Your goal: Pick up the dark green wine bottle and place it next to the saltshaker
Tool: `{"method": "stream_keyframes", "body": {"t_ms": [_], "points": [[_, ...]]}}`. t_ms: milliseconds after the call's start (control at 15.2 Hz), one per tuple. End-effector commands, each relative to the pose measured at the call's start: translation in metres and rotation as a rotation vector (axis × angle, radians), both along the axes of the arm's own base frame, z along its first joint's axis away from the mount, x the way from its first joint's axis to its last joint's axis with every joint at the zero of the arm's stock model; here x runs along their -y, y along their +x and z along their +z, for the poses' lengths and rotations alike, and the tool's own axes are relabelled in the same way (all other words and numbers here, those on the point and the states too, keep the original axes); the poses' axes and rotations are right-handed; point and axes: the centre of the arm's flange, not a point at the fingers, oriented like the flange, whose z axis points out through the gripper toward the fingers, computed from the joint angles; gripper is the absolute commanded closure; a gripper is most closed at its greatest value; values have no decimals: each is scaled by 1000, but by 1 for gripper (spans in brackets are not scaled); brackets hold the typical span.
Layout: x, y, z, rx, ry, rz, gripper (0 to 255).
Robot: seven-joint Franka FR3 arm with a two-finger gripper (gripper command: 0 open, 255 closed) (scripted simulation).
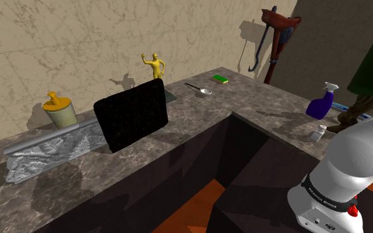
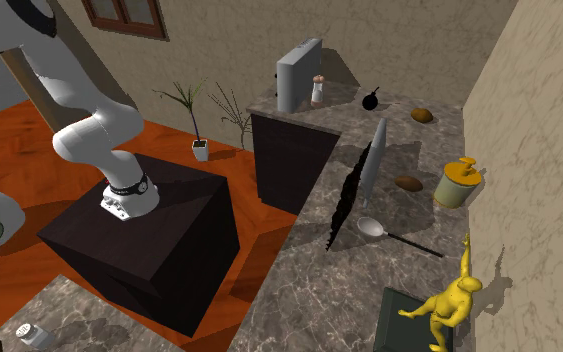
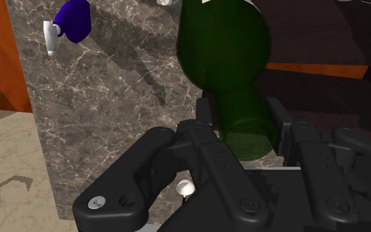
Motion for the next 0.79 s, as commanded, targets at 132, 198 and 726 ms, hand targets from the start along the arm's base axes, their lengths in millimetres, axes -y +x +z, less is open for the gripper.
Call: {"method": "stream_keyframes", "body": {"t_ms": [132,198,726], "points": [[25,-46,17,-1,-1,1,255],[31,-57,21,-1,-1,1,255],[60,-110,18,-1,-1,1,255]]}}
